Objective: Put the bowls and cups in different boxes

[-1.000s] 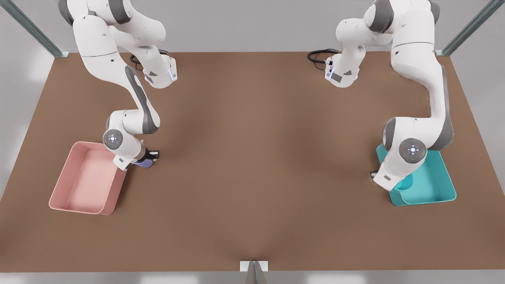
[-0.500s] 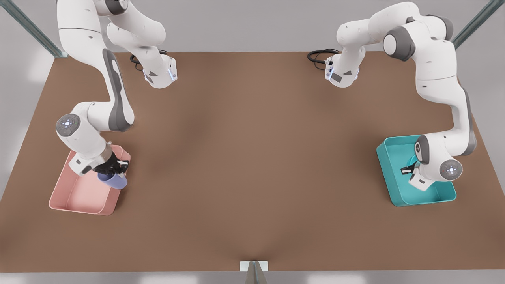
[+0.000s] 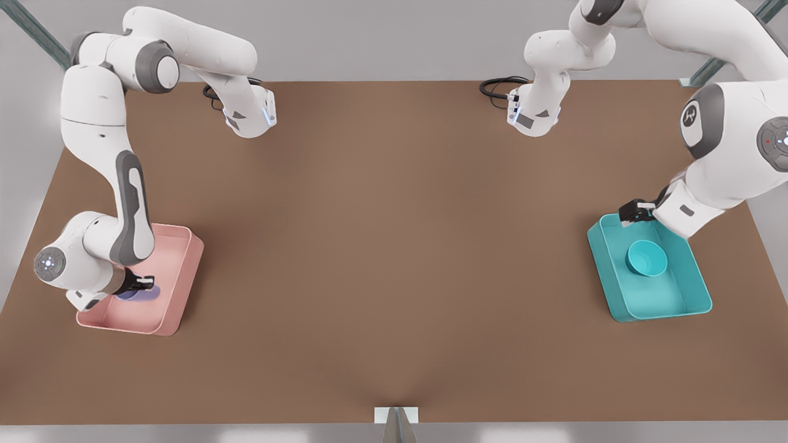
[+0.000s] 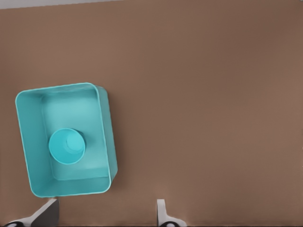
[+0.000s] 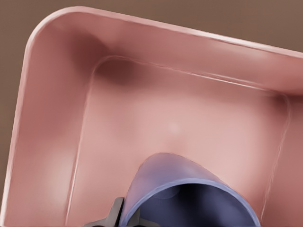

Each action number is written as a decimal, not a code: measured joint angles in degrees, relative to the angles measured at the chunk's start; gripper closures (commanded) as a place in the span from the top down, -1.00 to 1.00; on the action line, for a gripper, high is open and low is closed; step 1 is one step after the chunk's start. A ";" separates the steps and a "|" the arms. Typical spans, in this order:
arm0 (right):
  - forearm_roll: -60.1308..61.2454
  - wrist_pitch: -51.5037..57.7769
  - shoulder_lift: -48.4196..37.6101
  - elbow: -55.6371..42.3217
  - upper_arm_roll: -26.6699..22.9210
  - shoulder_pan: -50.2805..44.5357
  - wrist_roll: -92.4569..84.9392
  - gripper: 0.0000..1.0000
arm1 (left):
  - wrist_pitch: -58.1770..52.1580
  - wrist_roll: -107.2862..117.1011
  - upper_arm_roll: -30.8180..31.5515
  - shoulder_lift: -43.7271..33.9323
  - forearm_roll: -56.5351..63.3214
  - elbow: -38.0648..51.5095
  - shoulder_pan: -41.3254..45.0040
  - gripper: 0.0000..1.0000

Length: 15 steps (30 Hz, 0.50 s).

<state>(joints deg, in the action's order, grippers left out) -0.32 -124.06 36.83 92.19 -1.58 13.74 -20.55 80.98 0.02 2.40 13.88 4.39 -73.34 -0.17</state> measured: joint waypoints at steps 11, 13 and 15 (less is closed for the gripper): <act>-2.97 -0.34 -0.23 -0.19 0.41 -0.28 -1.24 1.00 | -7.01 -0.69 0.23 -0.10 -0.69 -0.16 -0.02 1.00; -2.36 -0.17 -0.35 -0.15 0.44 -0.29 -1.70 1.00 | -7.39 -0.77 0.19 -0.10 -0.75 -0.16 -0.05 1.00; -1.62 0.08 -0.65 -0.14 0.46 -0.29 -2.38 1.00 | -7.75 -0.85 0.15 -0.10 -0.78 -0.16 -0.09 1.00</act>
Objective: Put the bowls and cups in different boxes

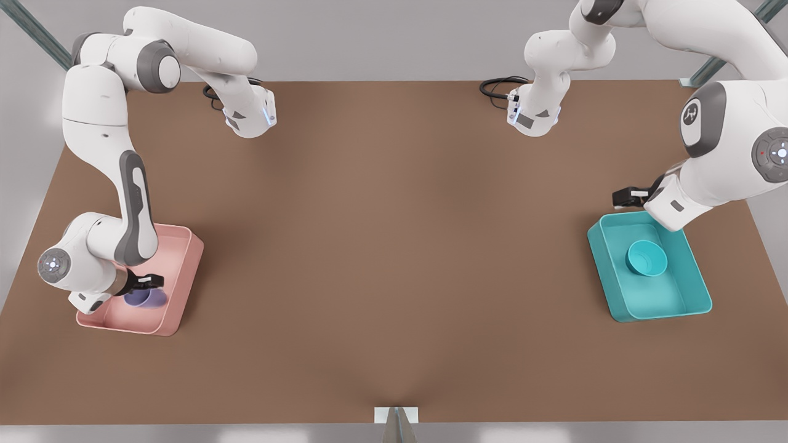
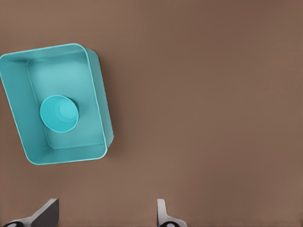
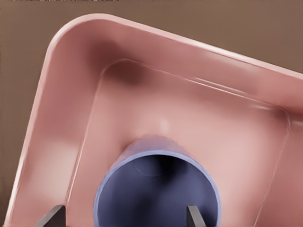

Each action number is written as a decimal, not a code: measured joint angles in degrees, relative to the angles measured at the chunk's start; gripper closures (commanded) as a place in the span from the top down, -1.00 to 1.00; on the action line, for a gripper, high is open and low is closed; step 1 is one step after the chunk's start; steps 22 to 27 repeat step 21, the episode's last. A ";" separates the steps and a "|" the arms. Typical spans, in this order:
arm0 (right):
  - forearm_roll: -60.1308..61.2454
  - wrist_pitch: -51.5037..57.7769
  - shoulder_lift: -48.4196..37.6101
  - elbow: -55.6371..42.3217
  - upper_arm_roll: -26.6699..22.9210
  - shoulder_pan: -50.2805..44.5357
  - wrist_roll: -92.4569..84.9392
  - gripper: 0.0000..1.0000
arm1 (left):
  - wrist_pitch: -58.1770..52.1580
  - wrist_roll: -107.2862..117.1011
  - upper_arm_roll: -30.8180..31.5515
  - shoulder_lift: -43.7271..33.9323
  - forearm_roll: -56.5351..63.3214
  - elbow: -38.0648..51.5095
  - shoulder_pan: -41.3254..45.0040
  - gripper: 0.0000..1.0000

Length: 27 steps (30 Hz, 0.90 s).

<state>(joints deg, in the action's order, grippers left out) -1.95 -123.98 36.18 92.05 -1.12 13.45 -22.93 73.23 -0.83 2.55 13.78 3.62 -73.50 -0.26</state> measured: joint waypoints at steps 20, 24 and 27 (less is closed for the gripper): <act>1.91 36.49 -35.36 -2.17 8.32 -6.14 11.53 1.00 | -4.32 -0.48 0.08 1.78 -0.47 -0.11 -1.30 1.00; 1.72 36.89 -35.35 -2.18 8.20 -5.56 12.31 1.00 | -4.37 -0.49 0.07 1.64 -0.51 -0.14 -1.34 1.00; 1.72 36.89 -35.35 -2.18 8.20 -5.56 12.31 1.00 | -4.37 -0.49 0.07 1.64 -0.51 -0.14 -1.34 1.00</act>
